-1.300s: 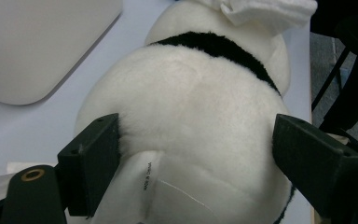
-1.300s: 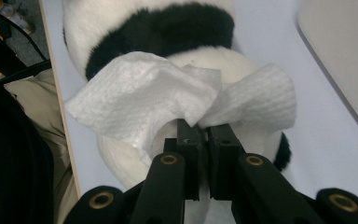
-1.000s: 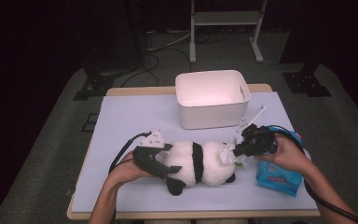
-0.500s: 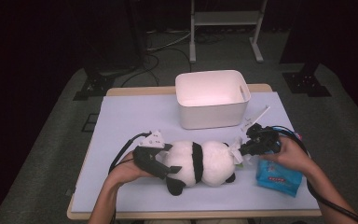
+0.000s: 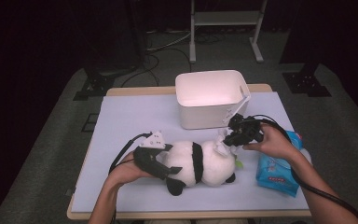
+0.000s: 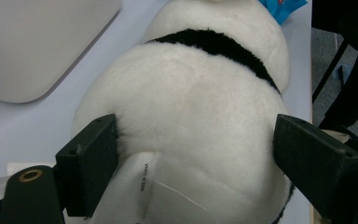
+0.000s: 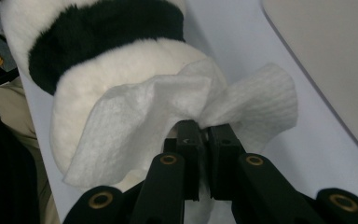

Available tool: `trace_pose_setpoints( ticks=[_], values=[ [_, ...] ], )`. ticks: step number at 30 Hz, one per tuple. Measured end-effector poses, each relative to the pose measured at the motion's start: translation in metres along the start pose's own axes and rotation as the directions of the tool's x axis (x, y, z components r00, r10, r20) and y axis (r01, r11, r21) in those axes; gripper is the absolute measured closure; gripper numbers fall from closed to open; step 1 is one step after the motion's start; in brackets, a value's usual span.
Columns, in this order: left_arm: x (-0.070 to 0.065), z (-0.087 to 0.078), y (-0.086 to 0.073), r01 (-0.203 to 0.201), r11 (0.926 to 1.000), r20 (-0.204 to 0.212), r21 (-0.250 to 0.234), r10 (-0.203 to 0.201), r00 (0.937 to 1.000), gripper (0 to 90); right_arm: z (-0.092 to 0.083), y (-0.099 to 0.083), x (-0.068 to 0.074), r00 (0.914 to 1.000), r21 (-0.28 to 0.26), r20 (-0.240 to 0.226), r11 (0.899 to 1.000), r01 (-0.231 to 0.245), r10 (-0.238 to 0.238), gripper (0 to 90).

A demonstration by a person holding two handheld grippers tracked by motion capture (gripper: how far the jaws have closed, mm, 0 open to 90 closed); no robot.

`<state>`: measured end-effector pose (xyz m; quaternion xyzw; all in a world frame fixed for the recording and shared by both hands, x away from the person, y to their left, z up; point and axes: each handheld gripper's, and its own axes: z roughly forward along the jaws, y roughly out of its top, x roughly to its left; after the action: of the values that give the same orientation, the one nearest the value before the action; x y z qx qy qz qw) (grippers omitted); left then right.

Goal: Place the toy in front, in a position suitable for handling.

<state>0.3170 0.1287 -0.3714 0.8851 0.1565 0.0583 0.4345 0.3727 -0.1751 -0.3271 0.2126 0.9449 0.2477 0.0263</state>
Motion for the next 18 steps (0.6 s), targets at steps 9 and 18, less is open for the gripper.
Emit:
trace_pose_setpoints(
  ticks=[9,18],
  values=[
    [0.000,0.000,0.000,0.000,1.0000,-0.001,0.001,0.000,1.0000,15.4,0.015,0.033,0.007,0.9982,0.028,-0.017,0.998,0.057,-0.057,84.3],
    [-0.001,0.000,0.000,-0.001,1.0000,0.002,0.002,0.001,1.0000,15.4,0.034,0.059,0.021,0.9925,0.036,-0.045,0.993,0.115,-0.113,84.3]
  ],
)
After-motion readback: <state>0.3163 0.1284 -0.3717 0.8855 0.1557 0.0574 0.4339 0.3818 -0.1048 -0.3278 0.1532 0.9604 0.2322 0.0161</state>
